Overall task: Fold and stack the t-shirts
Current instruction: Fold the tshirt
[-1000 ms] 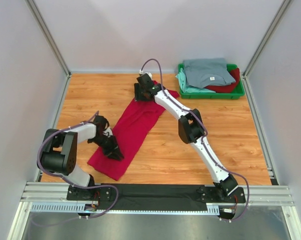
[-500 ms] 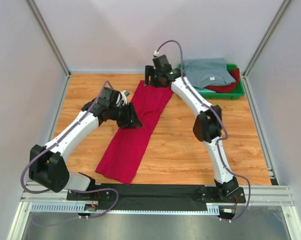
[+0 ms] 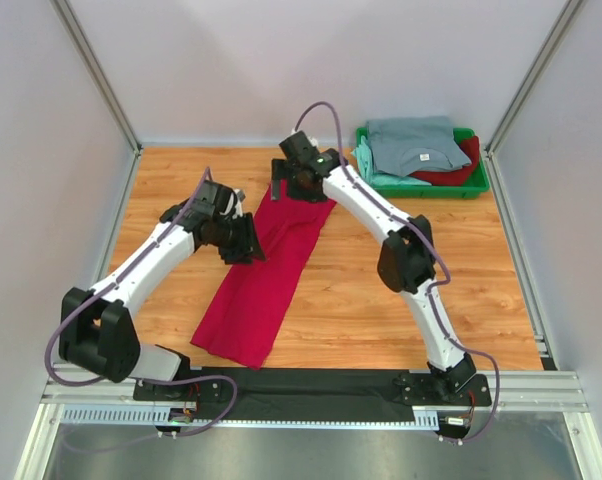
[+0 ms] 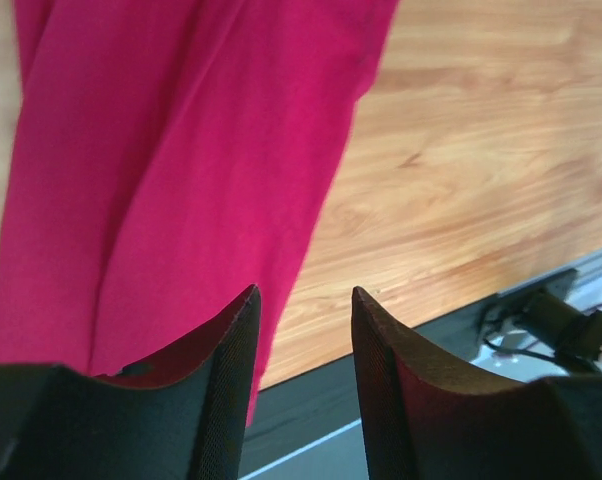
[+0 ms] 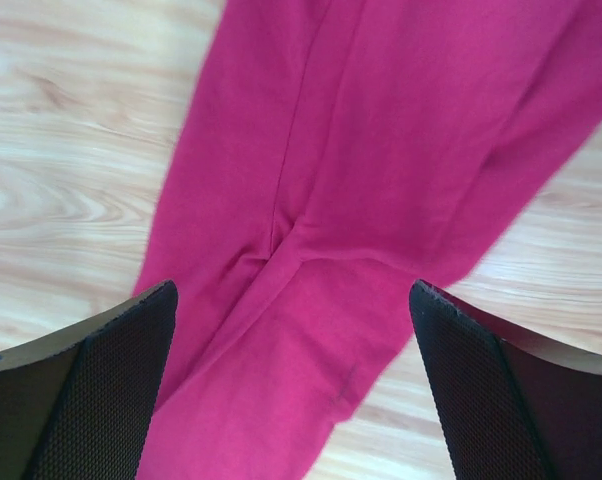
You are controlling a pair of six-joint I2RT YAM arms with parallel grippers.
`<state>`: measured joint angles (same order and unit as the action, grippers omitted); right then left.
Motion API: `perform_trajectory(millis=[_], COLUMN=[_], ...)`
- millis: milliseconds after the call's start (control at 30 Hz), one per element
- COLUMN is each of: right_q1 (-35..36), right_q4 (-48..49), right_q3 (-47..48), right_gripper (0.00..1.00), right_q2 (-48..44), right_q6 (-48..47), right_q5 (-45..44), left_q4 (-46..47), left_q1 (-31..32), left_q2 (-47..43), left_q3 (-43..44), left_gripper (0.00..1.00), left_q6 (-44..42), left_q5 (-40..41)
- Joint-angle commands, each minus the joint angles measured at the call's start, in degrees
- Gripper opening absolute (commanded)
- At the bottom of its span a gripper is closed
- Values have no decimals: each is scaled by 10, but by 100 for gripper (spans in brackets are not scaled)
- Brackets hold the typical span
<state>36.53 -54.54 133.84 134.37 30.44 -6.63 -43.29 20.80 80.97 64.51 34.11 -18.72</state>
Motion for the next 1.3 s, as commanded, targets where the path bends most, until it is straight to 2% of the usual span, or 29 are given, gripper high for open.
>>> perform_trajectory(millis=[0, 133, 333, 467, 600, 700, 800, 967, 1133, 1267], right_q1=[16, 26, 32, 20, 13, 13, 7, -37, -51, -55], right_q4=[-49, -46, -35, -28, 22, 35, 41, 14, -55, -38], right_q3=[58, 66, 97, 137, 141, 136, 94, -27, -124, -282], right_gripper=[100, 100, 100, 100, 100, 100, 100, 100, 99, 98], right_q2=[50, 99, 161, 194, 186, 143, 58, -91, -193, -291], right_q6=[35, 46, -12, -91, -172, -204, -182, -94, -82, -75], right_q5=[-61, -76, -78, -98, -101, -117, -104, 10, -26, -41], left_q4=[-29, -52, -87, -96, -65, -20, 10, 61, 122, 191], left_q1=[-1, -1, -2, -1, 4, 39, 71, 108, 116, 151], left_q2=[-72, -143, -206, -199, -168, -127, -78, -21, 34, 80], left_q3=[-45, -90, -134, -152, -177, -178, -167, -183, -235, -256], left_gripper=[49, 49, 48, 48, 56, 56, 50, 45, 41, 40], left_q6=[-4, -1, -3, -16, -7, 3, 17, 50, 85, 125], left_q5=[42, 67, 91, 61, 44, 43, 40, 21, -9, -50])
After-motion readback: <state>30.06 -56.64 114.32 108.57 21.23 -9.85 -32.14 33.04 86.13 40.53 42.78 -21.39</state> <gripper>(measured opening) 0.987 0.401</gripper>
